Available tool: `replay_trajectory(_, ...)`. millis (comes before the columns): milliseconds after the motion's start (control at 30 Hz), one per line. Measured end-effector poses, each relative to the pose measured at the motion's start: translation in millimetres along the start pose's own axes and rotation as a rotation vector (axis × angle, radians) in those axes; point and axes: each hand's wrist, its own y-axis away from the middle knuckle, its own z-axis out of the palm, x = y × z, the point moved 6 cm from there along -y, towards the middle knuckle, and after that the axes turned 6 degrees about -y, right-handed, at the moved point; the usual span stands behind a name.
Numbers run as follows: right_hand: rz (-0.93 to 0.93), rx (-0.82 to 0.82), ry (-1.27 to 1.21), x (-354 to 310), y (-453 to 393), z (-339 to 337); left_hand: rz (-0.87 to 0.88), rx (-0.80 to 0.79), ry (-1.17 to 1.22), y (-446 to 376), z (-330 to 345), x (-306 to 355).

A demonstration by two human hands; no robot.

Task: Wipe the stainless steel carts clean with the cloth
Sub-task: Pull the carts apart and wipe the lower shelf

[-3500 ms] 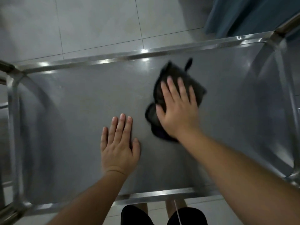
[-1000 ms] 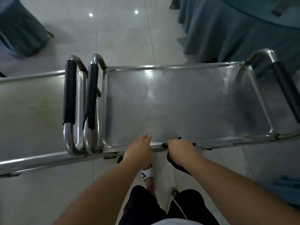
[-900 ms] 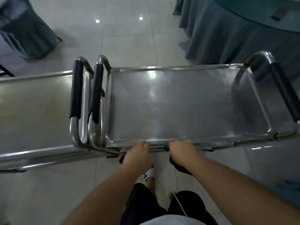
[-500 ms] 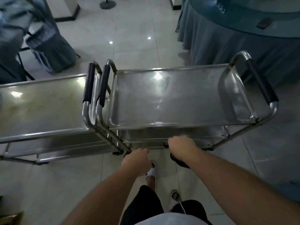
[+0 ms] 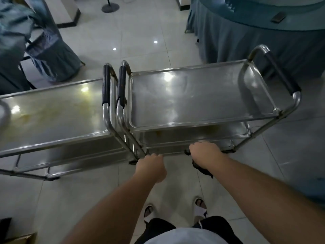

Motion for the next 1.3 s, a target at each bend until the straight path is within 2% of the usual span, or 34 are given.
replay_trajectory(200, 0.083, -0.048, -0.188, -51, -17, 34, -0.005, -0.037, -0.020, -2, 32, -61)
replay_trajectory(333, 0.106, -0.153, -0.255, -75, -21, 69, -0.028, -0.078, -0.003, -6, 55, -85)
replay_trajectory(567, 0.061, -0.201, -0.256, -72, -59, 88, -0.104, -0.123, 0.038, -28, 70, -82)
replay_trajectory(700, 0.028, -0.289, -0.261, -64, -93, 98, -0.179, -0.122, 0.075, -49, 73, -70)
replay_trajectory(767, -0.034, -0.258, -0.286, -62, -113, 103, -0.208, -0.136, 0.116, -66, 81, -65)
replay_trajectory(900, -0.149, -0.071, -0.339, -57, -149, 118, -0.265, -0.172, 0.274, -112, 111, -57)
replay_trajectory(1033, -0.220, 0.014, -0.368, -68, -182, 138, -0.276, -0.158, 0.339, -157, 148, -65)
replay_trajectory(1300, -0.200, 0.030, -0.485, -93, -277, 168, -0.327, 0.067, 0.502, -246, 211, -130)
